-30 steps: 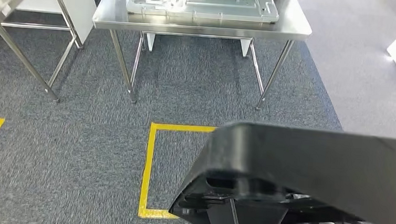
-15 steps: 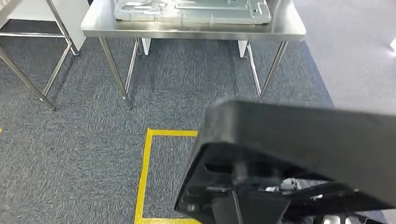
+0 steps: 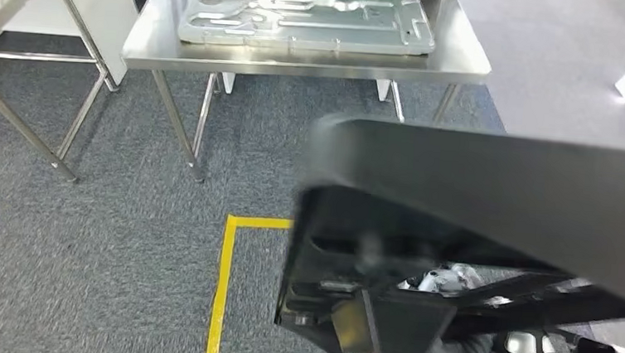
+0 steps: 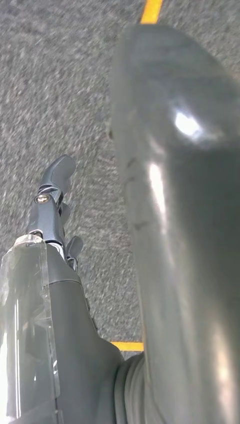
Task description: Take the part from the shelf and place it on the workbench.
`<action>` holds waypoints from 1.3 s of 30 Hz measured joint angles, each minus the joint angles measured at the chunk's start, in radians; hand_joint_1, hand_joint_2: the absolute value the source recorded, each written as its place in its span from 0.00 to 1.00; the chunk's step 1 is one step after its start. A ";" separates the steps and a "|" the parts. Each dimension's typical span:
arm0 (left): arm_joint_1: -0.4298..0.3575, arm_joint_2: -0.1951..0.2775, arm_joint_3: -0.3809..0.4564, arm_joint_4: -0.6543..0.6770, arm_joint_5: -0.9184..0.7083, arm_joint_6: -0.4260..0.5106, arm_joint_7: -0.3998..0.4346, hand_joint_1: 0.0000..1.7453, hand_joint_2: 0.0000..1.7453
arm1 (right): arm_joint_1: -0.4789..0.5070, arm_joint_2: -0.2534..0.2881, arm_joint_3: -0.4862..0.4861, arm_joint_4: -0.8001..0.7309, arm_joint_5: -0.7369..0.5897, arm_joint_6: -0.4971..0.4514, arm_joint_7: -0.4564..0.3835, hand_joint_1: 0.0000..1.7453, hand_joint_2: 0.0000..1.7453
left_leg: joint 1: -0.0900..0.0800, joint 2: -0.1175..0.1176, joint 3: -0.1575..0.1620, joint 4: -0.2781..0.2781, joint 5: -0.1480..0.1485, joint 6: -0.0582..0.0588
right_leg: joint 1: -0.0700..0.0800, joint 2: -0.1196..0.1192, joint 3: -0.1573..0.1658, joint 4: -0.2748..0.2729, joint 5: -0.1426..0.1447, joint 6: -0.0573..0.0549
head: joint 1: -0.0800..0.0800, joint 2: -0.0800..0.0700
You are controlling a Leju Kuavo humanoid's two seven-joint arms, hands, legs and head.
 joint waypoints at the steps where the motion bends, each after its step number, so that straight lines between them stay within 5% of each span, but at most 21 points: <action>1: 0.000 0.000 0.001 0.000 0.000 0.000 0.000 0.00 0.00 | -0.001 0.000 0.000 0.000 0.000 0.000 0.000 0.99 1.00 | 0.000 0.000 0.010 -0.006 -0.005 0.002 | -0.004 0.000 -0.038 0.055 -0.018 0.006 | 0.003 0.000; 3: 0.001 0.000 0.002 0.000 0.000 0.000 0.000 0.00 0.00 | -0.002 0.000 0.001 0.001 0.000 0.000 0.000 0.99 1.00 | 0.001 -0.002 0.027 -0.010 -0.018 0.001 | -0.015 0.000 -0.121 0.145 -0.064 0.017 | 0.003 0.000; 5: 0.002 -0.001 0.002 0.000 0.000 0.000 0.000 0.00 0.00 | -0.002 0.000 0.003 0.002 0.000 -0.001 0.002 0.99 1.00 | 0.005 -0.004 0.049 -0.009 -0.036 -0.005 | -0.025 -0.002 -0.160 0.139 -0.054 0.026 | 0.003 0.000; 8: 0.002 -0.002 0.003 0.000 -0.001 0.000 0.000 0.00 0.00 | -0.002 0.001 0.004 0.004 0.010 -0.009 0.010 0.99 1.00 | 0.011 -0.007 0.086 -0.009 -0.069 -0.022 | -0.033 -0.007 -0.126 -0.036 0.095 0.034 | 0.004 0.000; 10: 0.001 -0.001 0.004 0.000 -0.001 0.000 -0.001 0.00 0.00 | -0.001 0.001 0.005 0.005 0.019 -0.015 0.012 0.99 1.00 | 0.012 -0.007 0.095 -0.008 -0.081 -0.029 | -0.034 -0.009 -0.114 -0.099 0.153 0.035 | 0.006 0.000; 13: 0.000 -0.001 0.005 0.000 -0.002 0.000 -0.001 0.00 0.00 | -0.001 0.001 0.005 0.006 0.027 -0.018 0.012 0.99 1.00 | 0.012 -0.010 0.098 -0.007 -0.084 -0.032 | -0.031 -0.007 -0.116 -0.100 0.142 0.032 | 0.006 0.000; 16: -0.003 -0.001 0.009 0.000 -0.011 -0.007 -0.002 0.00 0.00 | 0.002 0.012 0.011 -0.001 0.088 -0.049 0.028 0.99 1.00 | 0.014 -0.011 0.088 0.028 -0.088 -0.053 | -0.022 -0.009 -0.100 -0.108 0.122 -0.003 | 0.003 0.000; 18: -0.005 -0.001 0.011 0.000 -0.018 -0.013 -0.002 0.00 0.00 | 0.003 0.029 0.018 -0.012 0.124 -0.072 0.047 0.99 1.00 | 0.017 -0.007 0.028 0.139 -0.110 -0.062 | -0.019 -0.017 -0.075 -0.115 0.109 -0.027 | -0.001 0.000; 21: -0.002 0.000 0.013 0.000 -0.024 -0.014 -0.003 0.00 0.00 | 0.005 0.048 0.025 -0.019 0.129 -0.080 0.062 0.99 1.00 | 0.013 -0.007 -0.088 0.288 -0.176 -0.061 | -0.010 -0.018 -0.049 -0.116 0.085 -0.039 | -0.003 0.000; 22: 0.000 0.000 0.014 0.000 -0.025 -0.015 -0.002 0.00 0.00 | 0.005 0.052 0.026 -0.021 0.132 -0.081 0.064 0.99 1.00 | 0.012 -0.007 -0.103 0.283 -0.168 -0.058 | -0.006 -0.017 -0.038 -0.116 0.077 -0.040 | -0.002 0.000; 24: 0.001 0.000 0.017 0.000 -0.027 -0.016 -0.002 0.00 0.00 | 0.006 0.060 0.028 -0.026 0.139 -0.082 0.067 0.99 1.00 | 0.005 -0.006 -0.086 0.182 -0.086 -0.041 | 0.001 -0.017 -0.012 -0.116 0.059 -0.042 | -0.002 0.000; 26: 0.001 0.003 0.020 0.000 -0.029 -0.017 -0.002 0.00 0.00 | 0.006 0.067 0.032 -0.031 0.144 -0.083 0.066 0.99 1.00 | -0.007 -0.003 -0.058 0.073 -0.019 -0.023 | 0.005 -0.016 0.009 -0.117 0.043 -0.039 | 0.000 0.000; 31: 0.003 0.007 0.021 0.000 -0.029 -0.018 -0.002 0.00 0.00 | 0.012 0.075 0.037 -0.040 0.148 -0.085 0.065 0.99 1.00 | -0.011 -0.007 -0.015 0.006 0.002 0.003 | 0.003 -0.014 0.022 -0.083 0.033 -0.010 | 0.001 0.000; 33: -0.001 0.006 0.022 0.000 -0.029 -0.019 -0.003 0.00 0.00 | 0.014 0.076 0.038 -0.044 0.151 -0.084 0.059 0.99 1.00 | -0.007 -0.008 0.008 -0.005 0.002 0.007 | -0.002 -0.009 -0.011 -0.016 -0.010 0.000 | 0.005 0.000; 36: 0.000 0.005 0.026 0.000 -0.026 -0.021 -0.004 0.00 0.00 | 0.026 0.076 0.040 -0.046 0.158 -0.079 0.043 0.99 1.00 | -0.005 -0.010 0.019 -0.006 -0.011 0.008 | -0.015 -0.007 -0.120 0.136 -0.070 0.014 | 0.009 0.000; 37: 0.001 0.004 0.027 0.000 -0.026 -0.021 -0.005 0.00 0.00 | 0.031 0.076 0.041 -0.046 0.160 -0.076 0.038 0.99 1.00 | -0.004 -0.011 0.025 -0.006 -0.018 0.005 | -0.020 -0.007 -0.140 0.144 -0.057 0.019 | 0.009 0.000; 39: 0.003 0.001 0.028 0.000 -0.025 -0.022 -0.006 0.00 0.00 | 0.037 0.075 0.042 -0.046 0.164 -0.073 0.031 0.99 1.00 | -0.001 -0.013 0.046 -0.005 -0.034 -0.004 | -0.027 -0.007 -0.125 0.056 0.030 0.026 | 0.009 0.000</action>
